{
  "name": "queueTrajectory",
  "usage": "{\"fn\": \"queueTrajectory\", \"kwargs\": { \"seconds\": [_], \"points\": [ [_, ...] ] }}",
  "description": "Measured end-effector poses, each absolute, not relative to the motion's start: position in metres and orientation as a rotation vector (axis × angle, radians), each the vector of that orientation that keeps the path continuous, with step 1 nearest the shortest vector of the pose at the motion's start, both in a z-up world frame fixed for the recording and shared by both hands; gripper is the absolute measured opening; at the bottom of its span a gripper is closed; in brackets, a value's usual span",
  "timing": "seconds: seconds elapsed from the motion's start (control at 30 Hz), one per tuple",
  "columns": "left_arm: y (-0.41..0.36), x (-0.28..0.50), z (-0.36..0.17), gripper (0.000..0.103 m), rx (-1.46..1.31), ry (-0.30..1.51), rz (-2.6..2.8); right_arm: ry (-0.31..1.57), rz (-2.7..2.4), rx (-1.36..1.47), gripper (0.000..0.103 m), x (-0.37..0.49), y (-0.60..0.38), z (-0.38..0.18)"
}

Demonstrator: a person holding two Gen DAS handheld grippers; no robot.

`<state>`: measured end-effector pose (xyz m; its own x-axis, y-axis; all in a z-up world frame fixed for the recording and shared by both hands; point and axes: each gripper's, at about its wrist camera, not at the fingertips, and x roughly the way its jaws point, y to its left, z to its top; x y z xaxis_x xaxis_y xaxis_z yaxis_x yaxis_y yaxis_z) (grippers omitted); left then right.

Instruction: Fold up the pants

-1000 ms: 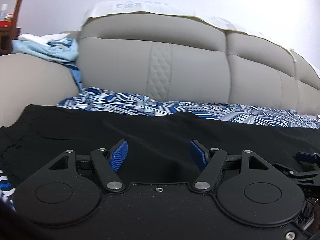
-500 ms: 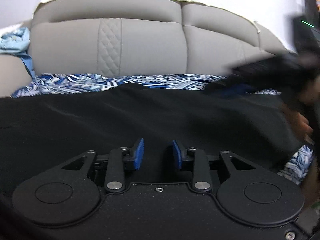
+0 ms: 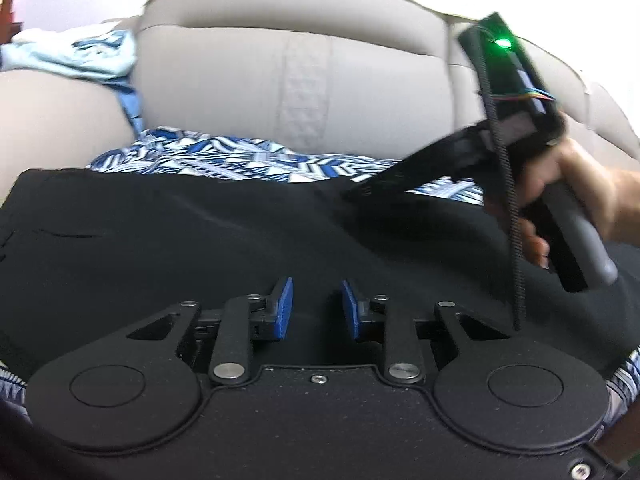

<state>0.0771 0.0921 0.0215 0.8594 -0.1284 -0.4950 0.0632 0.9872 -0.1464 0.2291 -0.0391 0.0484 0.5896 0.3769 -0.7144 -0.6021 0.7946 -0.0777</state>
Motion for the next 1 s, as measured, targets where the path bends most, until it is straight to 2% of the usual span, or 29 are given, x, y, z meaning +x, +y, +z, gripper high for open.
{"fn": "queueTrajectory", "kwargs": {
  "seconds": [0.03, 0.13, 0.27, 0.33, 0.5, 0.53, 0.57, 0.77, 0.8, 0.87, 0.9, 0.93, 0.97, 1.0],
  "points": [
    [0.094, 0.078, 0.022, 0.027, -0.136, 0.529, -0.095, 0.724, 0.551, -0.341, 0.002, 0.229, -0.039, 0.049],
    [0.094, 0.08, 0.021, 0.027, -0.122, 0.53, -0.078, 0.679, 0.37, -0.372, 0.002, 0.253, -0.047, 0.043],
    [0.095, 0.08, 0.021, 0.027, -0.121, 0.524, -0.057, 0.626, 0.21, -0.227, 0.003, 0.264, -0.082, 0.052],
    [0.099, 0.085, 0.021, 0.027, -0.159, 0.521, -0.047, 0.57, 0.325, -0.102, 0.01, 0.24, -0.096, 0.061],
    [0.102, 0.088, 0.022, 0.027, -0.176, 0.514, 0.032, 0.568, 0.534, -0.128, 0.013, 0.178, -0.086, 0.052],
    [0.102, 0.089, 0.022, 0.027, -0.173, 0.513, 0.038, 0.585, 0.558, -0.136, 0.018, 0.171, -0.084, 0.048],
    [0.101, 0.09, 0.022, 0.027, -0.163, 0.511, 0.042, 0.603, 0.565, -0.158, 0.029, 0.167, -0.083, 0.042],
    [0.092, 0.09, 0.018, 0.028, -0.087, 0.494, 0.061, 0.587, 0.384, -0.122, 0.017, 0.199, -0.117, 0.036],
    [0.092, 0.091, 0.018, 0.028, -0.087, 0.495, 0.063, 0.593, 0.281, -0.115, 0.023, 0.209, -0.126, 0.036],
    [0.093, 0.092, 0.018, 0.028, -0.095, 0.498, 0.063, 0.594, 0.04, -0.172, 0.028, 0.225, -0.138, 0.037],
    [0.094, 0.092, 0.018, 0.028, -0.103, 0.5, 0.063, 0.59, -0.002, -0.168, 0.019, 0.226, -0.144, 0.04],
    [0.095, 0.092, 0.019, 0.028, -0.109, 0.501, 0.062, 0.568, 0.014, -0.121, 0.02, 0.22, -0.15, 0.045],
    [0.095, 0.092, 0.019, 0.028, -0.113, 0.502, 0.063, 0.55, 0.065, -0.072, 0.025, 0.211, -0.154, 0.049],
    [0.095, 0.093, 0.019, 0.028, -0.115, 0.504, 0.064, 0.542, 0.121, -0.045, 0.043, 0.202, -0.155, 0.051]
  ]
}}
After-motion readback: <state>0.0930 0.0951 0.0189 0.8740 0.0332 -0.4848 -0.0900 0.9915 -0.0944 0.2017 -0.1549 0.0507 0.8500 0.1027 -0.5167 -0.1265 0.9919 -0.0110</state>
